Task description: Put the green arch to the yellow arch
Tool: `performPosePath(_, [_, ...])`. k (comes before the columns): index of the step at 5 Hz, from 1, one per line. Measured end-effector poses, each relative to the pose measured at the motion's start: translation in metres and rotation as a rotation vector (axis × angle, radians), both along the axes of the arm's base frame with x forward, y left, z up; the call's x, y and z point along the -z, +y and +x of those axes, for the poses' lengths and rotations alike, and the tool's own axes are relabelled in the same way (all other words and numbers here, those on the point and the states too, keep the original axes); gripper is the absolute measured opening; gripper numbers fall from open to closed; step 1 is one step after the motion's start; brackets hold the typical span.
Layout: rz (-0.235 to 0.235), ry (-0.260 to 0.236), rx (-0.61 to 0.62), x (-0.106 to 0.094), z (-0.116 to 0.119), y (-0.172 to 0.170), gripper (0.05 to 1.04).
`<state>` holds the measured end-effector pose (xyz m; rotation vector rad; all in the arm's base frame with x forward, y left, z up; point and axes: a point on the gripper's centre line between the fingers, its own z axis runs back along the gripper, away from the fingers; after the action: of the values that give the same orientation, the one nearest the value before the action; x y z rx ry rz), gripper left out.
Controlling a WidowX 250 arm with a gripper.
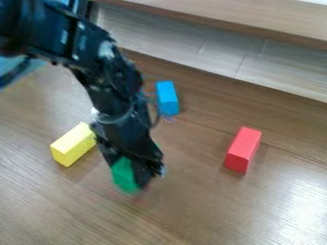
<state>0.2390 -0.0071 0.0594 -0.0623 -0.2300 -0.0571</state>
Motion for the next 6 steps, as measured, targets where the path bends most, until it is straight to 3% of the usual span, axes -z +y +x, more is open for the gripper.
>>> performPosePath(1, [-0.001, 0.014, -0.044, -0.001, -0.002, 0.019, 0.598])
performPosePath(6, [-0.052, -0.017, -0.178, -0.024, -0.001, 0.076, 0.598])
